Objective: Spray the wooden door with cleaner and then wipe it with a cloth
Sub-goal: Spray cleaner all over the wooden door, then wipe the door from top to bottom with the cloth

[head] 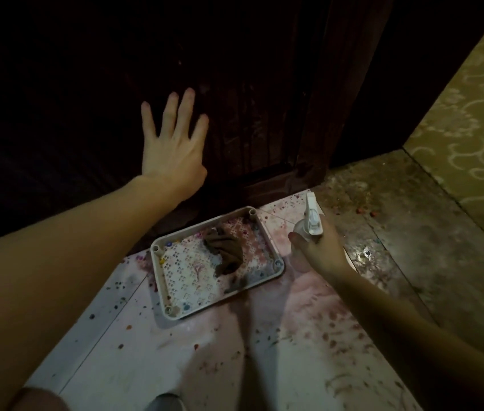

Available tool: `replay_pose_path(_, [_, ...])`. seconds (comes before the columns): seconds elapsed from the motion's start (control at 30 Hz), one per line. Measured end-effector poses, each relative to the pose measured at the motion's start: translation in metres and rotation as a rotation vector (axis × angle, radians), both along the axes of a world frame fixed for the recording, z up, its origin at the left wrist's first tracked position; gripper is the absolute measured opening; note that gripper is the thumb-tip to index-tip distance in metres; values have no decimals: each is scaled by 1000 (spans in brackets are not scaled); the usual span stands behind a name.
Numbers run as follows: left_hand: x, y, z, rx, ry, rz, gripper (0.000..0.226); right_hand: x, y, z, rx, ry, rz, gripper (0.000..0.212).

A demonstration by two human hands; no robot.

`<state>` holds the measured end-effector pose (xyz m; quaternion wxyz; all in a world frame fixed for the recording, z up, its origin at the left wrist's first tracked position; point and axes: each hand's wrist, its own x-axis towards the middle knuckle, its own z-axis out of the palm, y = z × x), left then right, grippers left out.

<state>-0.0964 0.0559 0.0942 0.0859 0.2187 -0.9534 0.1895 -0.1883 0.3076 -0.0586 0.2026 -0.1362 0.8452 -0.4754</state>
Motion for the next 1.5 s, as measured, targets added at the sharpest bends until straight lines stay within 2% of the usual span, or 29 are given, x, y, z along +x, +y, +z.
replay_pose_path(0.13, [1, 0, 1, 6, 6, 16, 82, -1, -3, -1, 48, -92, -48, 109])
replay_pose_path(0.27, [-2, 6, 2, 47, 22, 25, 80, 6, -7, 5, 96, -264, -159, 121])
replay_pose_path(0.4, [-5, 11, 2, 66, 26, 15, 78, 22, -1, 6, 6, -546, -354, 108])
replay_pose_path(0.5, [-4, 11, -1, 45, -2, -7, 76, 39, 1, 10, 10, -697, -241, 83])
replay_pose_path(0.6, [2, 5, -5, 16, 4, -12, 77, 51, -11, 3, 37, -755, -111, 55])
replay_pose_path(0.67, [5, -3, -9, -27, 6, -12, 78, 51, -28, -4, 83, -683, -49, 46])
replay_pose_path(0.8, [7, -16, -17, -104, 23, -64, 80, 47, -63, -23, 315, -302, 181, 48])
replay_pose_path(0.93, [9, -28, -24, -155, 76, -132, 81, 37, -91, -44, 378, -29, 343, 43])
replay_pose_path(1.07, [12, -39, -29, -203, 118, -191, 80, 41, -118, -72, 452, 275, 510, 60])
replay_pose_path(1.13, [11, -41, -31, -214, 129, -205, 80, 45, -131, -84, 524, 354, 606, 72])
replay_pose_path(1.23, [9, -40, -34, -215, 163, -212, 80, 50, -148, -89, 672, 384, 688, 71])
replay_pose_path(1.33, [10, -40, -34, -214, 178, -217, 80, 52, -154, -88, 727, 382, 650, 59])
replay_pose_path(1.4, [11, -40, -33, -214, 167, -220, 82, 50, -155, -88, 675, 330, 581, 49])
replay_pose_path(1.5, [13, -42, -32, -217, 140, -219, 81, 46, -157, -83, 445, 156, 398, 35])
